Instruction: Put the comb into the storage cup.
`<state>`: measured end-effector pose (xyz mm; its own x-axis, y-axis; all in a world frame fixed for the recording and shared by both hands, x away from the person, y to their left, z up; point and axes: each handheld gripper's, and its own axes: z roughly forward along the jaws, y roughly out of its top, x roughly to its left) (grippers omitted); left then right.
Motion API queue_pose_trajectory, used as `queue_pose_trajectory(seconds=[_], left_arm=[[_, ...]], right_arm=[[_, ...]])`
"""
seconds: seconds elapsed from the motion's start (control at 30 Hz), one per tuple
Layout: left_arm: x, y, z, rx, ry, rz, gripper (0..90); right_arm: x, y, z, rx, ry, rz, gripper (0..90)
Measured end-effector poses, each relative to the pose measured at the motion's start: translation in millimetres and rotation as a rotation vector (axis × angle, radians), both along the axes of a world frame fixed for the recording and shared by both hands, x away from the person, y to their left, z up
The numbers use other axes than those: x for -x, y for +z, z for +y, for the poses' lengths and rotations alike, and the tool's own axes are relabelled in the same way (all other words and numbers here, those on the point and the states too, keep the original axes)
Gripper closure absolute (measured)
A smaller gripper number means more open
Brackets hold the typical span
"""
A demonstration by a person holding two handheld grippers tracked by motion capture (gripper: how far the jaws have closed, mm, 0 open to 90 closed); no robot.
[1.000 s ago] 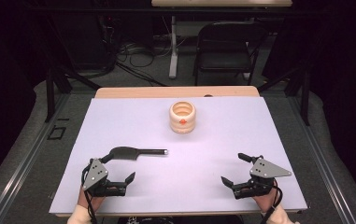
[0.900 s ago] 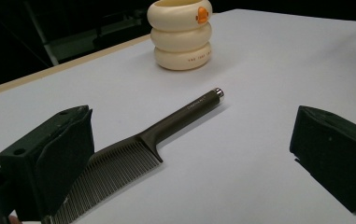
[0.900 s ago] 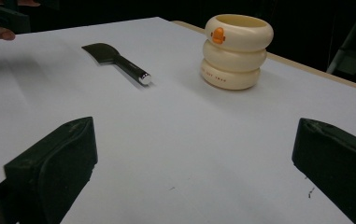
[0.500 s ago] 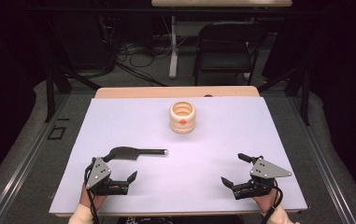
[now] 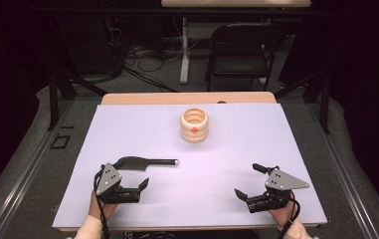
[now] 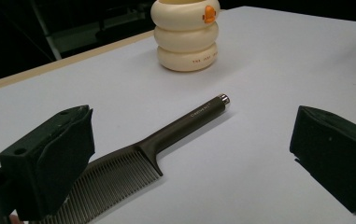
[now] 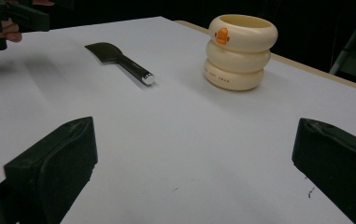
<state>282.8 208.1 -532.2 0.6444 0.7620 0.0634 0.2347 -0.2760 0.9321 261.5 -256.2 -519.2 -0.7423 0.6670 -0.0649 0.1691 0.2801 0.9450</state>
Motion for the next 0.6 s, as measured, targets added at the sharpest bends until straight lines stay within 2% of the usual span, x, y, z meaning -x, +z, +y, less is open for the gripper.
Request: queue_pose_trajectory(seconds=[0.13,0.6], left_arm=[[-10.6,1.4,-7.0,-0.006,0.003,0.044,0.1],[-37.9,3.2,-16.0,-0.026,0.02,0.104,0.0]], right_arm=[[0.4,0.4,-0.5,0.0,0.0,-0.005,0.0],[-0.6,0.1,0.6,0.002,0.0,-0.001,0.0]])
